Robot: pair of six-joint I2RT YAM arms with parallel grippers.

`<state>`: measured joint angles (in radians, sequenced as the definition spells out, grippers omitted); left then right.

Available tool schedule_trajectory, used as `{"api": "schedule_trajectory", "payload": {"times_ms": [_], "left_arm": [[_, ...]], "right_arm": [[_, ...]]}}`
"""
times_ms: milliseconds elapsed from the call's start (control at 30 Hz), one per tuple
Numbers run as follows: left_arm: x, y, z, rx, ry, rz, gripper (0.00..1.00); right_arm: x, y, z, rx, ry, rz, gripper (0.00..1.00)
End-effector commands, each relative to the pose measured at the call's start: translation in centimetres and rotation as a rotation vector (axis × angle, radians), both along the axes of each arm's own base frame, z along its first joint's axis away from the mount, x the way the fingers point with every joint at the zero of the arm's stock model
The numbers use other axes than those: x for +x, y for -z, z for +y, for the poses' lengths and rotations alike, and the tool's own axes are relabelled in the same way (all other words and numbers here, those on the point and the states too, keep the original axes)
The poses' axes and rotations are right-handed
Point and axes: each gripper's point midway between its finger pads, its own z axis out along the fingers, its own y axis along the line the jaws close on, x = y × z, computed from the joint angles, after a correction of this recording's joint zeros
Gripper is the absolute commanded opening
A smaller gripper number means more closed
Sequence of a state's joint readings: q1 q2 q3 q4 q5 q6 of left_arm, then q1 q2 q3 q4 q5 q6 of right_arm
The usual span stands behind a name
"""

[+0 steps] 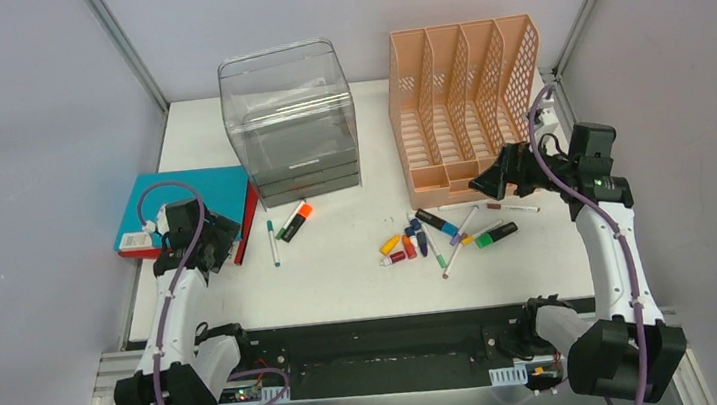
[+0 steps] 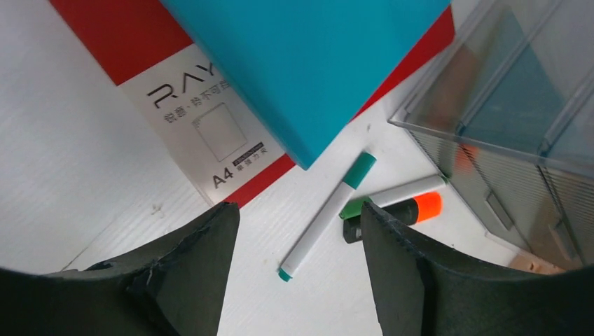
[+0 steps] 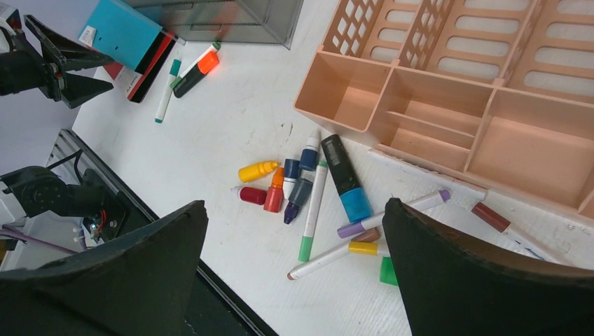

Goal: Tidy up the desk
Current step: Move the folder to the corner of the board.

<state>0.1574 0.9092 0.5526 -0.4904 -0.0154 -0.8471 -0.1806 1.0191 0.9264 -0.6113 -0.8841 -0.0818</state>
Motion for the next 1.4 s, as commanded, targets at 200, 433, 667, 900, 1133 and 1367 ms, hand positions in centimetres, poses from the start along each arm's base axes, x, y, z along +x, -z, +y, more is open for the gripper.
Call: {"api": "schedule_trajectory", "payload": {"times_ms": [200, 433, 667, 900, 1133, 1367], "left_arm": [[2.4, -0.2, 1.9, 0.038, -0.13, 0.081, 0.62], [3.0, -2.5, 0.3, 0.253, 0.01, 0.109, 0.46], [2.8, -2.8, 0.8, 0.509, 0.074, 0.203, 0.44], [7.0, -3.6, -2.5, 0.575, 0.389, -0.145, 0.42], [6.4, -2.0, -1.4, 0.624, 0.391, -0.051, 0.43], [7.4, -0.8, -0.8, 0.73, 0.46, -0.038, 0.36]], "right_arm": [[0.3, -1.2, 0.6, -0.05, -0.059, -0.05, 1.0], [0.4, -0.9, 0.5, -0.054, -0.054, -0.041, 1.0], [0.4, -0.7, 0.5, -0.054, -0.056, -0.036, 1.0], [0.5, -0.7, 0.4, -0.062, -0.051, -0.04, 1.0], [0.6, -0.5, 0.4, -0.066, -0.05, -0.031, 1.0], [0.6, -0.4, 0.4, -0.068, -0.049, -0.028, 1.0]]}}
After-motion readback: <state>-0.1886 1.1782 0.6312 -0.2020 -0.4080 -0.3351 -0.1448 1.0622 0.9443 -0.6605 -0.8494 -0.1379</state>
